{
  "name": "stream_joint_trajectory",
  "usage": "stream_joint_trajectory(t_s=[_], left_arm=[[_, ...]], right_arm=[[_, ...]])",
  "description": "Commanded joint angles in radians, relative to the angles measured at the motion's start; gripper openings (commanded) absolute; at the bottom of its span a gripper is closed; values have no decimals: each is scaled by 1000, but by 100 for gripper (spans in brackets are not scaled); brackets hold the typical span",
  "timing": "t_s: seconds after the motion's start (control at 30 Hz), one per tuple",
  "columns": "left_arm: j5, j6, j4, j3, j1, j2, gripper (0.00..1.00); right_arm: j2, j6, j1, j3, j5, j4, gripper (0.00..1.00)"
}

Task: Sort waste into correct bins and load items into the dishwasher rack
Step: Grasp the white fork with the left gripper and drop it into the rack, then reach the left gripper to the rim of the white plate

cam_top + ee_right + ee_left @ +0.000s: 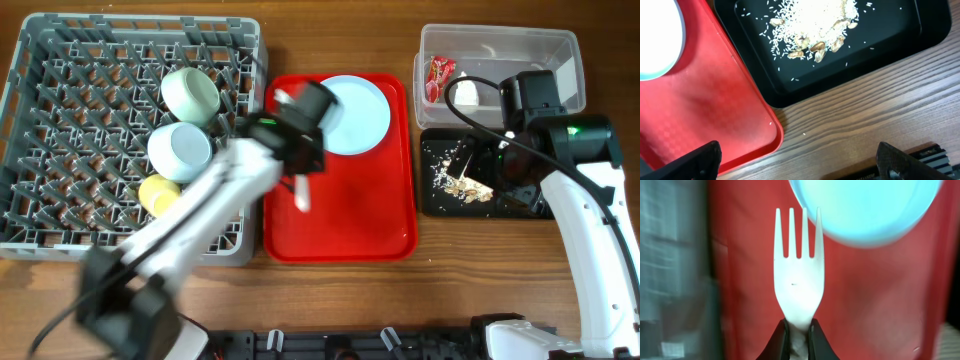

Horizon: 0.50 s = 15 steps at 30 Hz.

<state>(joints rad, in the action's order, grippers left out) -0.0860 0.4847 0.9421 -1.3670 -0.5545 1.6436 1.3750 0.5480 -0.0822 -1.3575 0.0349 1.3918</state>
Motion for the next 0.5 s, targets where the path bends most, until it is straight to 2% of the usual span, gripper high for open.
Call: stream_joint_trajectory(t_s=[0.0,0.2,0.43,0.47], left_arm=[[-25,-171,-5,-28,145,-138,4],[-24,-325,-59,-28,324,-129,4],[-24,-325,-90,-27,372,-6,4],[-24,-324,-94,-27,372,14,8]], right_arm=[[-5,-6,3,-15,9,2,100],[-5,-6,3,-15,9,2,100],[-5,-6,3,-15,9,2,100],[-5,-6,3,-15,9,1,100]])
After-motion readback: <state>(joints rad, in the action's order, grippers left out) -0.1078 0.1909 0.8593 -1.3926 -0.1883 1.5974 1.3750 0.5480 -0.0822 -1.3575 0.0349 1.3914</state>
